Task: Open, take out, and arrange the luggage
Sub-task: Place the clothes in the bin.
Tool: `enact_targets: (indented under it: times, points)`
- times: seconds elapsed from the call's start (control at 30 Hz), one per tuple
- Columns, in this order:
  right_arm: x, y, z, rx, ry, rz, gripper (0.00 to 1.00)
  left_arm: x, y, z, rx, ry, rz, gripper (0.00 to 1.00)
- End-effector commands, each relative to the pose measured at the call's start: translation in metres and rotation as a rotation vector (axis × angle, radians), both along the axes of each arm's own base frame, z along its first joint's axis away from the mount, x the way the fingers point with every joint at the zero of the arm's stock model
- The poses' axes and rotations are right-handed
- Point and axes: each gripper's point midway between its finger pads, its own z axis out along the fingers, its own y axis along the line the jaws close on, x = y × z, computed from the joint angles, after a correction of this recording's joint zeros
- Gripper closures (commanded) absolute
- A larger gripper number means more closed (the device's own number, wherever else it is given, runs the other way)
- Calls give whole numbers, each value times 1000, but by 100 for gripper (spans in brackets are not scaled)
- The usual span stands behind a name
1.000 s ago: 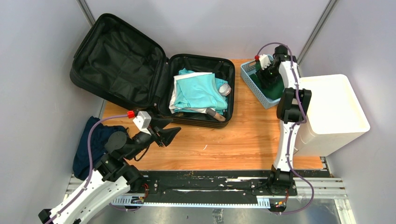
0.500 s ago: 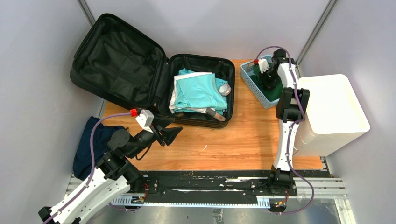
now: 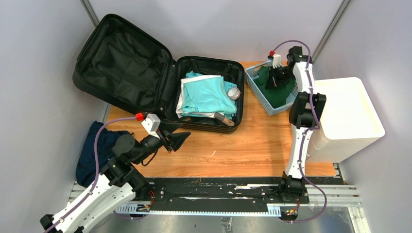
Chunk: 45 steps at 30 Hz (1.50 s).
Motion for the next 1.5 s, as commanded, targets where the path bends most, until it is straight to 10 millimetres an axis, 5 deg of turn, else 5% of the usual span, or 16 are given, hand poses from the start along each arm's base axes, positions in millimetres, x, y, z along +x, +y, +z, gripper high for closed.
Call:
enact_targets:
  times: [0.0,0.13,0.27,0.47,0.63,0.77,0.83,0.93,1.1,1.23,1.33,1.47]
  points:
    - [-4,26,63,231,-5,-60,100,-2,-2,3,-7,-17,-17,41]
    - [-3,23,57,204,14,-105,100,-4,-1,3,-9,-18,-19,41]
    - [2,-7,42,35,-7,-163,93,-5,0,1,-8,-16,-18,40]
    - [1,-54,33,-230,-62,-187,58,-6,1,2,-12,-20,-17,40]
    - [-11,-34,77,-129,-158,-77,47,-6,0,3,-15,-18,-22,40]
    - [-4,-36,110,-146,-277,-72,52,-6,-1,5,-17,-18,-25,40]
    - [9,-57,104,-237,-286,-152,72,-6,-1,7,-21,-19,-27,40]
    - [24,-93,70,-389,-232,-232,89,-7,-1,9,-29,-19,-31,40]
    - [14,-127,9,-546,-88,-252,91,-10,1,12,-40,-23,-31,40]
    - [0,-136,-14,-606,-12,-228,92,-10,1,10,-36,-22,-29,40]
    - [-5,-128,9,-572,-49,-213,91,-9,2,8,-27,-19,-26,40]
    - [-4,-94,73,-426,-203,-161,82,-7,3,5,-20,-10,-13,39]
